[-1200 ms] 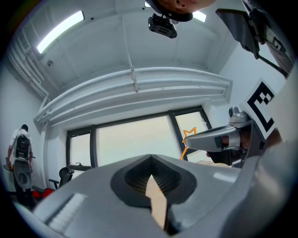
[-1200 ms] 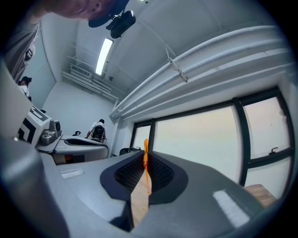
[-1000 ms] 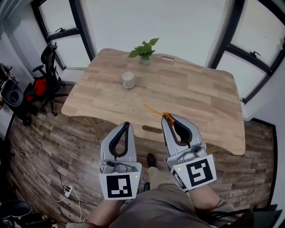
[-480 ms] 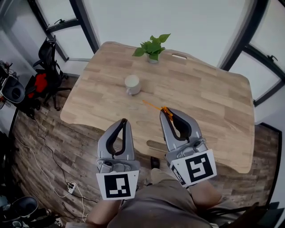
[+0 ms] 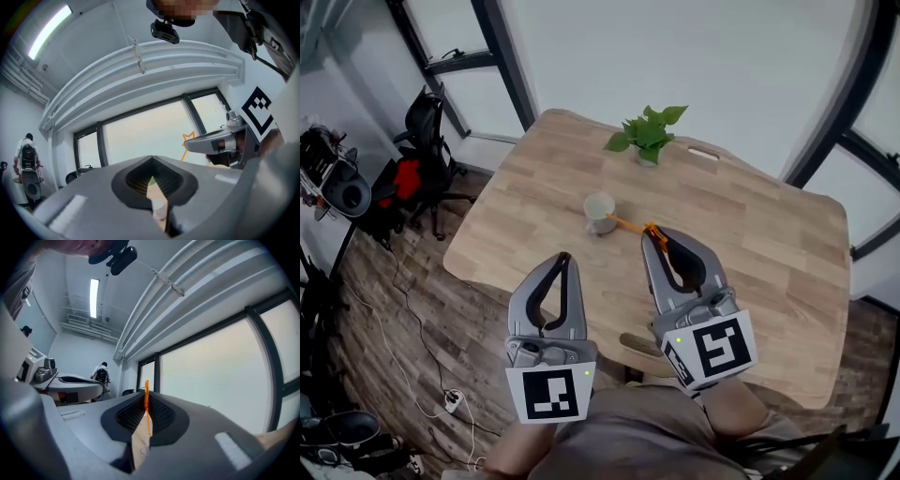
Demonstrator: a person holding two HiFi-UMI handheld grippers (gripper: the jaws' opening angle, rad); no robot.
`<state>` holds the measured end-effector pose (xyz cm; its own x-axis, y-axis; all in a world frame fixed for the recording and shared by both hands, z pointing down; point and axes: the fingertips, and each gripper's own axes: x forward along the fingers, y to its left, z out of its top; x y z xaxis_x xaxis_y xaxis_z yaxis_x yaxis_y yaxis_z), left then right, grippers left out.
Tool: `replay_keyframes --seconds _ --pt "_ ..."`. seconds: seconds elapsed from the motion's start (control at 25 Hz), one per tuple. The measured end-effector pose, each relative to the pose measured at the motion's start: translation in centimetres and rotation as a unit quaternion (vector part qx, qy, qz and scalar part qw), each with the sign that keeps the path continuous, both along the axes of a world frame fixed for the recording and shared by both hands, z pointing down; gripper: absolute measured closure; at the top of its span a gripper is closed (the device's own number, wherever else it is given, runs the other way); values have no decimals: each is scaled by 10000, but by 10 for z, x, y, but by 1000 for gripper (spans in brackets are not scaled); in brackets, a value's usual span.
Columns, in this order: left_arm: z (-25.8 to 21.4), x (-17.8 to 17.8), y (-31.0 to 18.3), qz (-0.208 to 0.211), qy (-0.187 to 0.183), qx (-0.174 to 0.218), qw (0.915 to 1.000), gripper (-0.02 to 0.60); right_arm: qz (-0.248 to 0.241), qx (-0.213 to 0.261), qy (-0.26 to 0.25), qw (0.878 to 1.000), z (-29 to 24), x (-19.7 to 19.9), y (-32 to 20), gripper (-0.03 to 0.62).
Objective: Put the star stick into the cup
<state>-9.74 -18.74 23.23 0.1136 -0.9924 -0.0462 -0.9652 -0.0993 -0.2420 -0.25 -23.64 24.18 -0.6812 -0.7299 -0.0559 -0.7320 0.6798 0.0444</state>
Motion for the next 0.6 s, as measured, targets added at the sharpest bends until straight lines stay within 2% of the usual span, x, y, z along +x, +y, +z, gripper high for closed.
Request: replay_keyframes --seconds 0.28,0.6 --pt "-3 -25 -24 19 -46 11 10000 581 -18 -38 105 9999 0 -25 -25 548" --pt "11 -59 -69 237 92 -215 9994 581 224 -334 294 9988 20 -51 -64 547"
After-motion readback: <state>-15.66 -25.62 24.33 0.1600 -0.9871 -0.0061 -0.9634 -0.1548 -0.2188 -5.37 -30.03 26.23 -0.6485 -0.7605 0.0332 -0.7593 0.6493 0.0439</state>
